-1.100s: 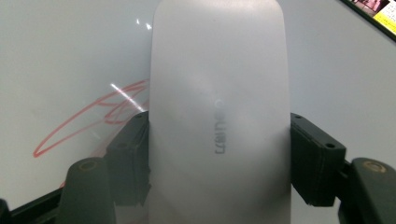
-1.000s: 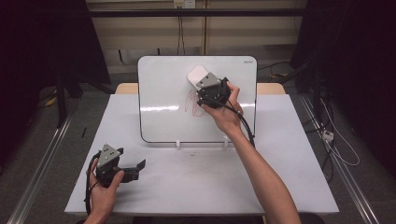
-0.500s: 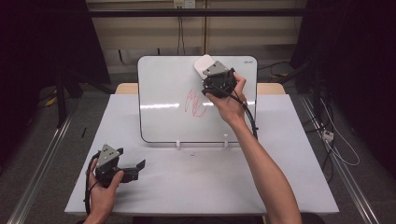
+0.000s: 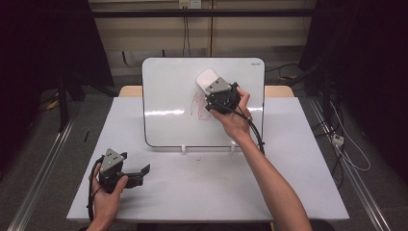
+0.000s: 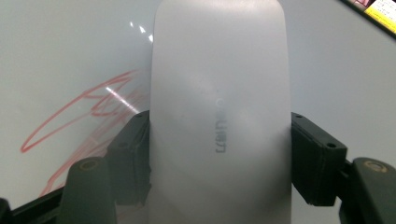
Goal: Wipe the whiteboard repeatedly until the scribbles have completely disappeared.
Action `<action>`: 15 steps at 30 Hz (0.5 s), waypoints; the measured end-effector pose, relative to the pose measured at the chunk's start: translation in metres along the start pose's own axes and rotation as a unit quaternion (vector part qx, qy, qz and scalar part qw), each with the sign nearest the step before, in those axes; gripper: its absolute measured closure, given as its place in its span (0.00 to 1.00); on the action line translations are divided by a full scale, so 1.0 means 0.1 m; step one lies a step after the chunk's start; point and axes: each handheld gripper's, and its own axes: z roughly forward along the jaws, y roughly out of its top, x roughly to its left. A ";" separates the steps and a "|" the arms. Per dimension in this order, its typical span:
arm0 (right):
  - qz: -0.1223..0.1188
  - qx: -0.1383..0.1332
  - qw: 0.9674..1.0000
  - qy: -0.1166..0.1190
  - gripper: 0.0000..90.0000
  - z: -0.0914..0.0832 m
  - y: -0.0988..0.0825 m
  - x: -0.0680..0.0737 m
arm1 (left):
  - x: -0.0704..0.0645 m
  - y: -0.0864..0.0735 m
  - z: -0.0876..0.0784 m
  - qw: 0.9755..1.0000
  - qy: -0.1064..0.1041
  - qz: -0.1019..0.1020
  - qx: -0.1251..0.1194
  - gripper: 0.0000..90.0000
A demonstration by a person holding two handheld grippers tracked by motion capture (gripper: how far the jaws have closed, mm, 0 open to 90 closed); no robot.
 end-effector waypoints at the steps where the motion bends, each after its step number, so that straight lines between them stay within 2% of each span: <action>1: -0.001 -0.001 1.000 0.001 0.35 -0.01 -0.02 0.02 | 0.00 0.00 0.00 1.000 0.000 0.000 0.000 0.05; 15: -0.017 0.007 1.000 0.010 0.36 -0.15 -0.37 0.29 | 0.00 0.00 -0.01 1.000 0.001 0.000 -0.002 0.05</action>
